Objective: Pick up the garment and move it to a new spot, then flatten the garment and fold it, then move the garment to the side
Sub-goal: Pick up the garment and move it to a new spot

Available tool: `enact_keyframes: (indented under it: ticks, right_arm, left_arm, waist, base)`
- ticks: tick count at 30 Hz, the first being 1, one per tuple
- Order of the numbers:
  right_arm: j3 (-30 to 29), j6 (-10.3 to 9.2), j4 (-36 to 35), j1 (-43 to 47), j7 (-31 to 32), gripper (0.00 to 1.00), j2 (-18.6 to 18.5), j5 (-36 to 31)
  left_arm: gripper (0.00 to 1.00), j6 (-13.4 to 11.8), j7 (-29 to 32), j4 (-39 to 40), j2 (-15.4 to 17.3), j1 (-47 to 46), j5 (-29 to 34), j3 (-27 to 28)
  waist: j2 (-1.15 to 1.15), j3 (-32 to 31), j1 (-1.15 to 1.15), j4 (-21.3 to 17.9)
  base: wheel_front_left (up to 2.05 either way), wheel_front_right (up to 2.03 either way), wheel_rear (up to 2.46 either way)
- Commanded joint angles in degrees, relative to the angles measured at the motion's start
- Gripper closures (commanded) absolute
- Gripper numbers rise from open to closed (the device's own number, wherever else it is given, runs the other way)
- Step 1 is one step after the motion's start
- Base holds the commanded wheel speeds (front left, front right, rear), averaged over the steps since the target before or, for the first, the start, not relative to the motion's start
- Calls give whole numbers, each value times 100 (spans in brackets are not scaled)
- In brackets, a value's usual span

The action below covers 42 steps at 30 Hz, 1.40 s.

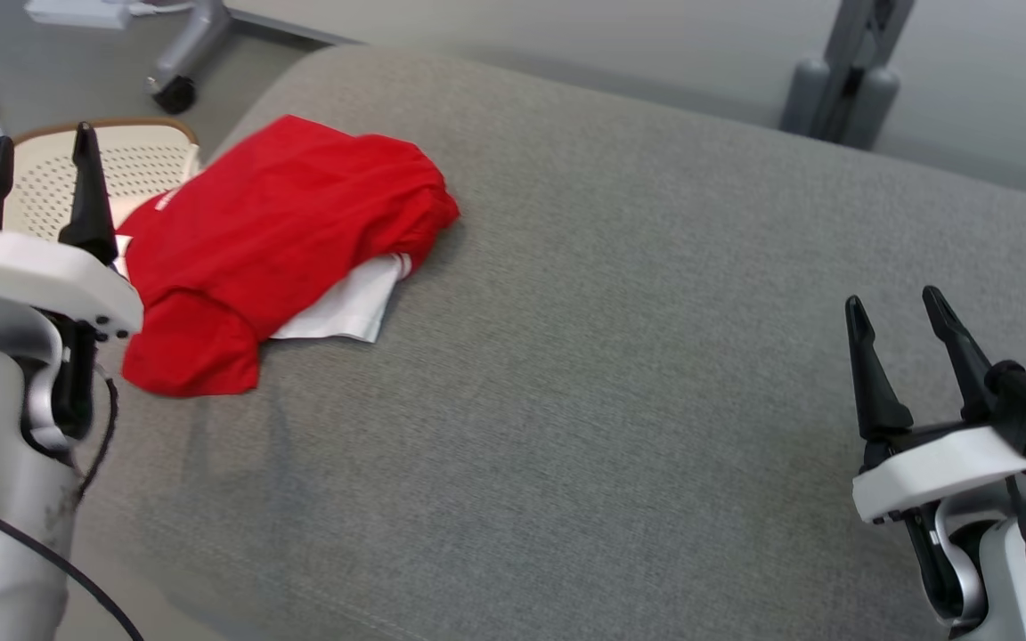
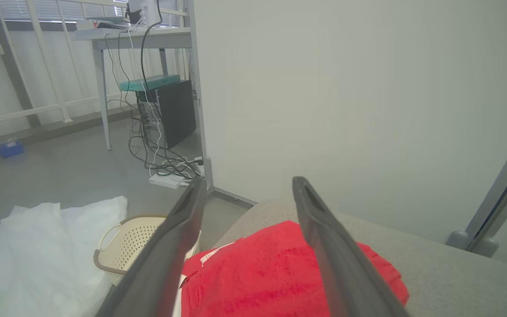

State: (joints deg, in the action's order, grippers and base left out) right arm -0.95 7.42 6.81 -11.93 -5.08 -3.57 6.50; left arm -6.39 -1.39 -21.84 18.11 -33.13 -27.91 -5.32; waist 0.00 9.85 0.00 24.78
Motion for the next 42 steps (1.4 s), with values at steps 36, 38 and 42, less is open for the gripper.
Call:
enact_keyframes:
  ticks: [36,38,42]
  right_arm:
    - [30,13,-350,-303,139,0,-214,-118]
    - [5,13,-368,-257,96,0,-190,-123]
    - [-18,13,-377,-163,53,0,-132,-104]
  left_arm:
    - [100,971,-838,-4481,300,-2254,-436,-180]
    - [100,891,-1034,-4388,375,-2317,-350,-220]
    - [100,744,-1295,-4039,462,-2243,-211,-233]
  waist:
    - [0,824,0,-696]
    - [0,715,0,-693]
    - [0,505,0,-689]
  base:
    - [0,0,0]
    - [0,0,0]
    - [0,0,0]
